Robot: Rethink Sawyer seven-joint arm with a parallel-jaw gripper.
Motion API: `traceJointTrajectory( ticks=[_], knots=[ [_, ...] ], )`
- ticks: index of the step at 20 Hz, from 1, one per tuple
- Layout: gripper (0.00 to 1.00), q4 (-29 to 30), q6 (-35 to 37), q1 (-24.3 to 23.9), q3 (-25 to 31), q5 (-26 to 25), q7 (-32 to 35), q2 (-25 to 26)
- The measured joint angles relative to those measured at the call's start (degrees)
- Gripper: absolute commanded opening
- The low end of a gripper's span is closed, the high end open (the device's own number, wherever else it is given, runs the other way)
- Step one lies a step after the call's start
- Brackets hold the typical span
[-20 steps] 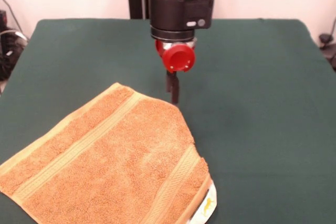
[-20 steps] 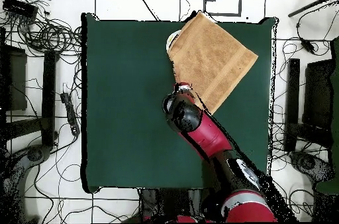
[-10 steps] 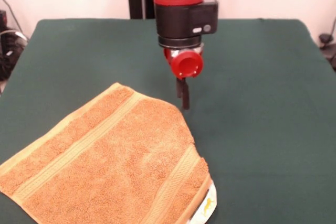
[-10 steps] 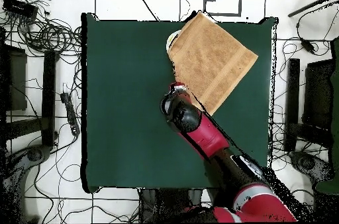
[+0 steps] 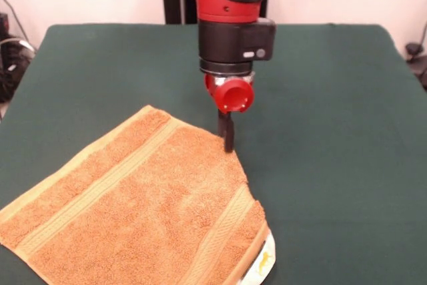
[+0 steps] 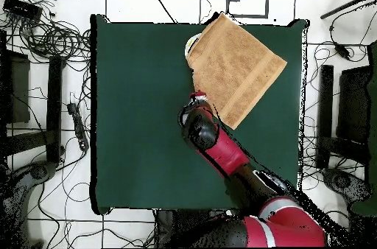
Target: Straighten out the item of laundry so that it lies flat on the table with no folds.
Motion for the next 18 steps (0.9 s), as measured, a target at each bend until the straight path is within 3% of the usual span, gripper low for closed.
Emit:
traceJointTrajectory(
  ticks=[10, 18],
  knots=[
    [1.0, 0.03, -0.58, 5.62, 0.02, 0.39, 0.0, -0.22],
    [1.0, 0.13, -0.58, 10.95, -2.08, 6.37, 0.0, -0.47]
  ],
)
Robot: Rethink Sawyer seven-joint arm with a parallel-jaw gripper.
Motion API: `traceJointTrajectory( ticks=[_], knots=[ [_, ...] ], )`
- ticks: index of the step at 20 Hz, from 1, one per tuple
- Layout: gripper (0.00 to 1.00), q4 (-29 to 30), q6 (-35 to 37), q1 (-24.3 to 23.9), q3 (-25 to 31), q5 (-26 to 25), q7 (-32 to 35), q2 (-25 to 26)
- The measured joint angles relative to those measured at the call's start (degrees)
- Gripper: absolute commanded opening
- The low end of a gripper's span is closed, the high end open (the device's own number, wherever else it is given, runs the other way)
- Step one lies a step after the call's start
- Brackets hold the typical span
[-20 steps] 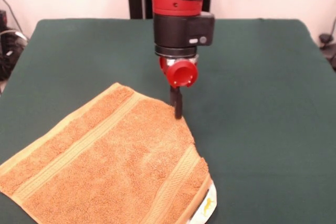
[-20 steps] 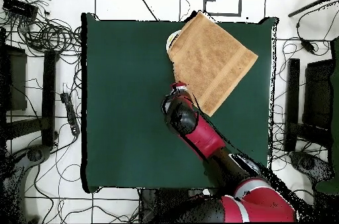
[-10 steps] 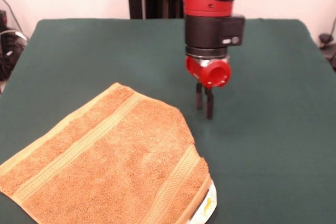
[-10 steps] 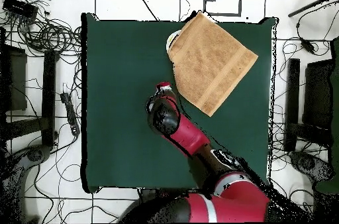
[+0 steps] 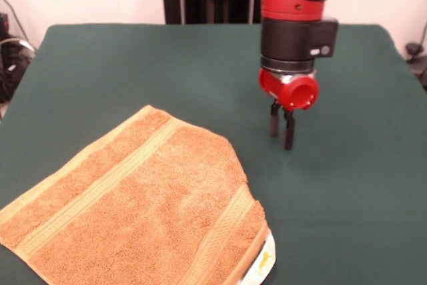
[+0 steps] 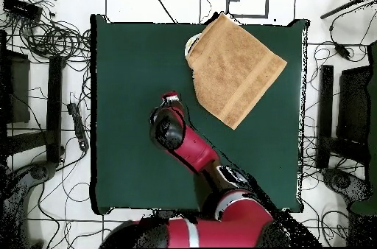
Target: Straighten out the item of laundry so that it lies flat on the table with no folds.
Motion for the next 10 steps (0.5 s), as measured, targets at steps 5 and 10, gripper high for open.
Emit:
traceJointTrajectory(
  ticks=[5, 10],
  knots=[
    [1.0, 0.12, 0.0, 2.72, -1.89, 2.58, 0.0, -0.01],
    [1.0, 0.32, 0.01, 4.72, -4.61, 4.02, 0.0, -0.08]
  ],
)
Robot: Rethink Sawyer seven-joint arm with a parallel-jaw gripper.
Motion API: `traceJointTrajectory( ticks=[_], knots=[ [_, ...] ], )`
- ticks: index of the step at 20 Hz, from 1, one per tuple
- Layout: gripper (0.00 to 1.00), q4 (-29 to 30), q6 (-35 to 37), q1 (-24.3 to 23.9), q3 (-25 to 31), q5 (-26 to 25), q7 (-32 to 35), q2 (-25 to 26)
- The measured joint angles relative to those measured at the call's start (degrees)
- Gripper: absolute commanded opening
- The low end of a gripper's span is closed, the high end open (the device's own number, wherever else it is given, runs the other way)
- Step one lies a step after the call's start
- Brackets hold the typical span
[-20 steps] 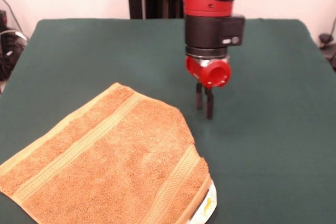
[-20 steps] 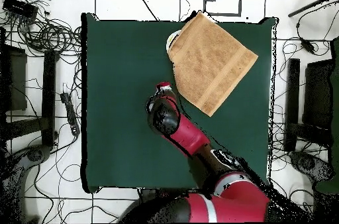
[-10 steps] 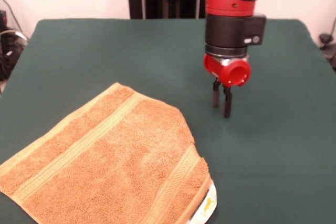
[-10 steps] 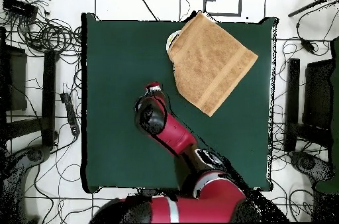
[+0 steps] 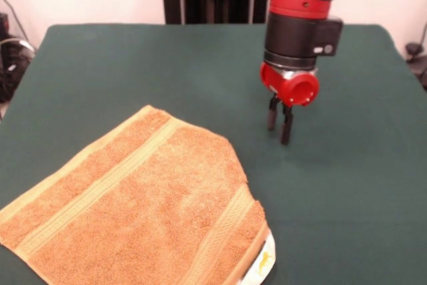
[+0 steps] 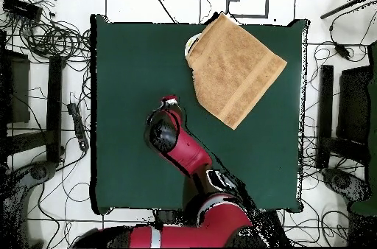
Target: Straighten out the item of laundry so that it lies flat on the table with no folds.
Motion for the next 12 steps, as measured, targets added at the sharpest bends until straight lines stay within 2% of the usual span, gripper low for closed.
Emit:
traceJointTrajectory(
  ticks=[7, 12],
  knots=[
    [1.0, 0.2, 0.0, -0.62, -2.34, -0.04, 0.0, -0.21],
    [1.0, 0.19, 0.0, -3.34, -3.5, -1.73, 0.0, -0.18]
  ],
)
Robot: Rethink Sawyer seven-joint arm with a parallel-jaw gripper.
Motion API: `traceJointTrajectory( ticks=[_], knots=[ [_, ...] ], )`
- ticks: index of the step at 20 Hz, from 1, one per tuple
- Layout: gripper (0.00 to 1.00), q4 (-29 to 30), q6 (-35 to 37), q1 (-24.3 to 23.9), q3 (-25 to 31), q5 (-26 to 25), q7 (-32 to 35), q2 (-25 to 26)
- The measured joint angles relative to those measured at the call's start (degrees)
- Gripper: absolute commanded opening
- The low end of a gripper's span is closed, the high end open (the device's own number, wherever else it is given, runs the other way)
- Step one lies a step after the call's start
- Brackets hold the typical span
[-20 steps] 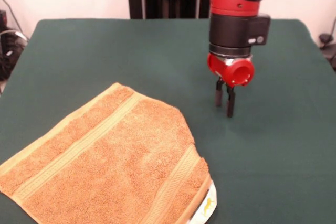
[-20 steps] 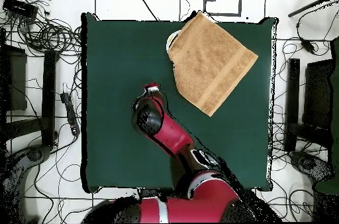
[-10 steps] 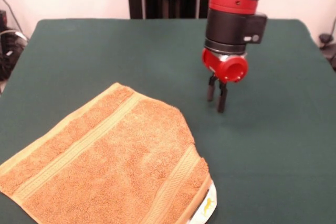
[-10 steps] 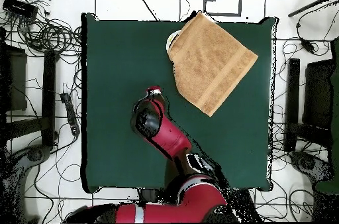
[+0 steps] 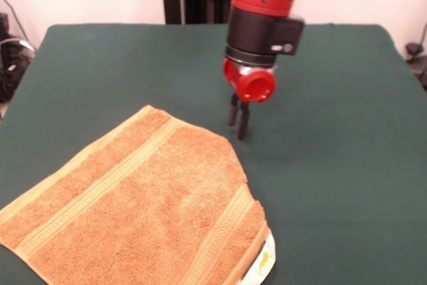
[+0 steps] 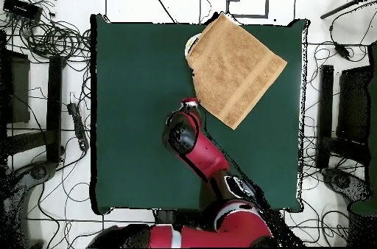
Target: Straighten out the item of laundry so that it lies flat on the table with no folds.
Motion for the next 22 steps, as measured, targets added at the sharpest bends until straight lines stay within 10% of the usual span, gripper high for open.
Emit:
traceJointTrajectory(
  ticks=[22],
  knots=[
    [1.0, -0.86, -4.98, -5.99, -0.54, -10.3, 0.0, 2.88]
  ],
)
